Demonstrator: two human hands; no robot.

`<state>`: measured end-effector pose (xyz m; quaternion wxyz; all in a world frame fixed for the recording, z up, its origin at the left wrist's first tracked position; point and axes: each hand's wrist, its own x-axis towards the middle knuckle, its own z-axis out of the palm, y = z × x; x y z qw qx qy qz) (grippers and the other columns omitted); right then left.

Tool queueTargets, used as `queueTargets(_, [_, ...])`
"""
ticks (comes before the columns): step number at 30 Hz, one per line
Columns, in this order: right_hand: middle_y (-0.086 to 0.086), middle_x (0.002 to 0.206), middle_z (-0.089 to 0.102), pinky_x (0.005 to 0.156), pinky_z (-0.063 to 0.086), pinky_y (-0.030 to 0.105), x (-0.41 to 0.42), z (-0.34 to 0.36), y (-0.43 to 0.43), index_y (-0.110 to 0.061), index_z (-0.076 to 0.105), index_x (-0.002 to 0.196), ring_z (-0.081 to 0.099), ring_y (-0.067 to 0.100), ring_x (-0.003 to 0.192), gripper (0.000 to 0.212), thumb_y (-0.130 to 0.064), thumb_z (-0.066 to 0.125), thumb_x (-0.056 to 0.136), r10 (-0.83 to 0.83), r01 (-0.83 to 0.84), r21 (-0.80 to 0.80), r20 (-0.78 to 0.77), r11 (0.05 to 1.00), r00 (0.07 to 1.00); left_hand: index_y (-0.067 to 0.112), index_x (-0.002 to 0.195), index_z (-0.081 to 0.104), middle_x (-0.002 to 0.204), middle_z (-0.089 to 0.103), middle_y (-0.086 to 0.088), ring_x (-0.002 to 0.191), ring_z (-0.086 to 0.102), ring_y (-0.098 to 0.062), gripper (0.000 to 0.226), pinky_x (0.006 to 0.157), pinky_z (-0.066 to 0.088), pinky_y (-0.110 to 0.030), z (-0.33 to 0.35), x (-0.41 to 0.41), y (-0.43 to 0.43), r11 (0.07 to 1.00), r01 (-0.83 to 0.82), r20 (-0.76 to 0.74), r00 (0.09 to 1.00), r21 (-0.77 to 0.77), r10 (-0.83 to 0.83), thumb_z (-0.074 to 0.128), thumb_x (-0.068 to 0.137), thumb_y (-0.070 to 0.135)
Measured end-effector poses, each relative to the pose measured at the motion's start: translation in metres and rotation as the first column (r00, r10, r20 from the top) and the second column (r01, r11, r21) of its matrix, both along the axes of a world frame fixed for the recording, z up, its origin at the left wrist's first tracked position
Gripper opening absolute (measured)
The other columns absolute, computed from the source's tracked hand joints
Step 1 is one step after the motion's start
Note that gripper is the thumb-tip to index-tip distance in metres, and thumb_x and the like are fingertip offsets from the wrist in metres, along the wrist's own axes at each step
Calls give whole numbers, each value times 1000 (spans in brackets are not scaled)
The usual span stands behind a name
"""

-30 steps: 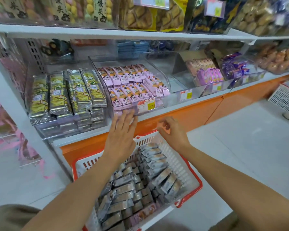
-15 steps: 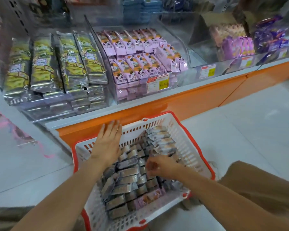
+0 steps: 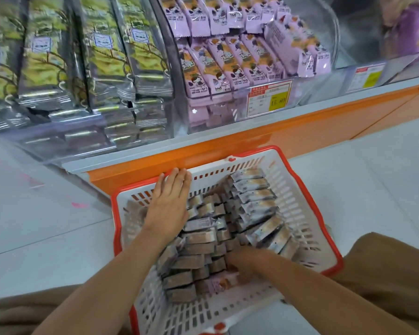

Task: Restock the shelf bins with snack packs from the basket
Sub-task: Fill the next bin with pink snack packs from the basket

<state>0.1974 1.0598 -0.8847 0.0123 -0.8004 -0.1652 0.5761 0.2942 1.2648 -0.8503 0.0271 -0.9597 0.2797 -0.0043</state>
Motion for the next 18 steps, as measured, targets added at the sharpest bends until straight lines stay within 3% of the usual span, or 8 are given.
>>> queueTargets(2, [17,111,64,77,53,38,4,0,-3,-3,61,112,61,31,91,33,-21,70,86,-15,15,-7,-9,1000,1000,1,148,38,152,41,-18,143,33,-36,88,118,23,-54,-3,0,-1,1000,-8,-6,1000,-18,8,77,73,27])
queueTargets(5, [8,106,63,74,48,34,18,10,-8,-11,61,113,58,26,91,34,-28,71,85,-115,113,72,21,991,993,1,148,38,151,42,-18,143,35,-35,91,119,22,-54,-3,-1,-2,1000,-27,-9,1000,-11,27,79,71,28])
queueTargets(9, [1,85,56,63,36,29,44,37,-13,-22,59,89,52,19,75,10,-29,66,90,-241,220,236,64,947,968,-1,143,46,144,49,-20,137,42,-38,90,115,30,-56,1,0,-9,996,-73,-68,995,-60,69,82,65,27])
queueTargets(13, [-3,107,63,81,45,21,71,73,-24,-19,63,116,57,11,94,34,-31,71,86,-406,310,414,168,856,898,0,138,52,141,53,-19,134,45,-39,75,117,29,-52,7,0,-14,987,-87,-78,994,-132,77,77,73,25])
queueTargets(15, [-2,112,63,78,42,9,81,92,-31,-18,63,117,56,7,96,36,-27,74,84,-489,335,495,221,802,844,5,134,58,140,54,-15,137,42,-37,58,120,20,-47,13,0,-15,981,-59,-94,995,-182,43,71,80,24])
queueTargets(17, [-2,110,63,75,41,6,89,111,-38,-17,62,115,56,6,96,36,-18,77,82,-577,368,571,238,734,781,12,133,60,140,55,-6,138,38,-30,45,117,13,-38,25,1,-20,952,-43,-215,976,-303,-25,52,93,29])
queueTargets(18, [-1,108,63,75,44,10,91,118,-41,-17,62,113,57,6,95,37,-14,79,80,-623,391,608,226,691,749,14,134,60,138,56,-2,136,39,-26,44,113,16,-34,34,1,-25,924,-73,-332,941,-376,-60,41,98,32])
